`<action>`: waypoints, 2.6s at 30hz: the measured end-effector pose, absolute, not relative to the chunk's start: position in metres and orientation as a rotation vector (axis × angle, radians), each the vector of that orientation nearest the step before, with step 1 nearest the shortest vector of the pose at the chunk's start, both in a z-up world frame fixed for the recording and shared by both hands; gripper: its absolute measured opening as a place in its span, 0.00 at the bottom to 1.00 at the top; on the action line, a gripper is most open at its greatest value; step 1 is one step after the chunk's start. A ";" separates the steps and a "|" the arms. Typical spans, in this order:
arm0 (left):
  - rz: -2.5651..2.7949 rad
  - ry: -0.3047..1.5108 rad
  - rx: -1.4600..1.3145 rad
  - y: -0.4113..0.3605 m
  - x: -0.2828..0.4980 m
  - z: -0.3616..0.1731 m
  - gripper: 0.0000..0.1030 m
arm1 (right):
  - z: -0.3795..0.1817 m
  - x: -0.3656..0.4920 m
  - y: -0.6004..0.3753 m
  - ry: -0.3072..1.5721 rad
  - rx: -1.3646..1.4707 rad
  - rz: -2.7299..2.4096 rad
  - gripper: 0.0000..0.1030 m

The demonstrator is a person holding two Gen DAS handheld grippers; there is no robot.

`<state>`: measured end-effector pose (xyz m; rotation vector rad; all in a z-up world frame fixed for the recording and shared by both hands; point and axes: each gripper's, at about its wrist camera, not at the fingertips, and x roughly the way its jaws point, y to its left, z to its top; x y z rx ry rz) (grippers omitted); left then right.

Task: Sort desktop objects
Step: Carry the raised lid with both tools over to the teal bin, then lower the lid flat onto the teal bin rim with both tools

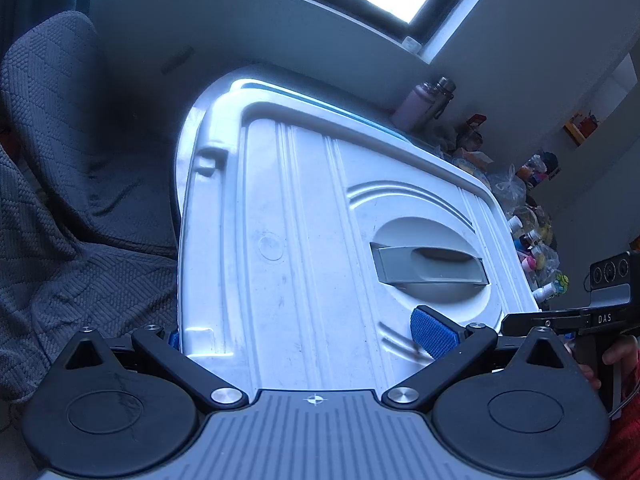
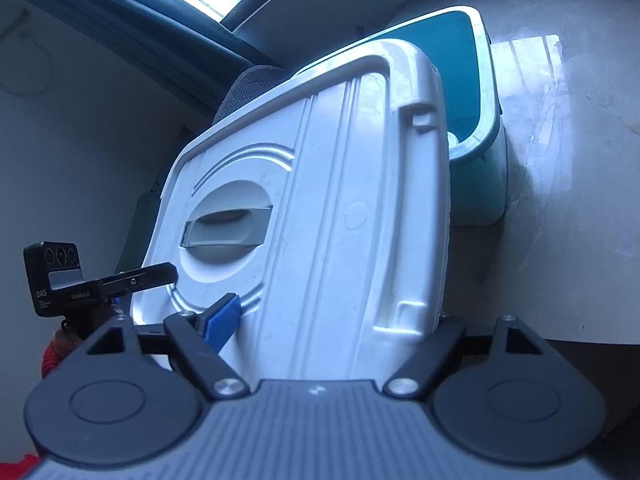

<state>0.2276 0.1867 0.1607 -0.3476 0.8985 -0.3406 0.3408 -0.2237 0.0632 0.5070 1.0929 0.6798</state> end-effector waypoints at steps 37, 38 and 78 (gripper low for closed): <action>-0.417 0.968 -0.333 0.181 0.444 0.153 1.00 | 0.078 0.437 -0.235 1.106 0.567 0.579 0.79; -0.418 0.969 -0.333 0.182 0.445 0.152 1.00 | 0.077 0.438 -0.234 1.107 0.568 0.578 0.79; -0.339 0.972 -0.227 0.202 0.446 0.162 1.00 | 0.128 0.402 -0.230 1.077 0.311 0.275 0.99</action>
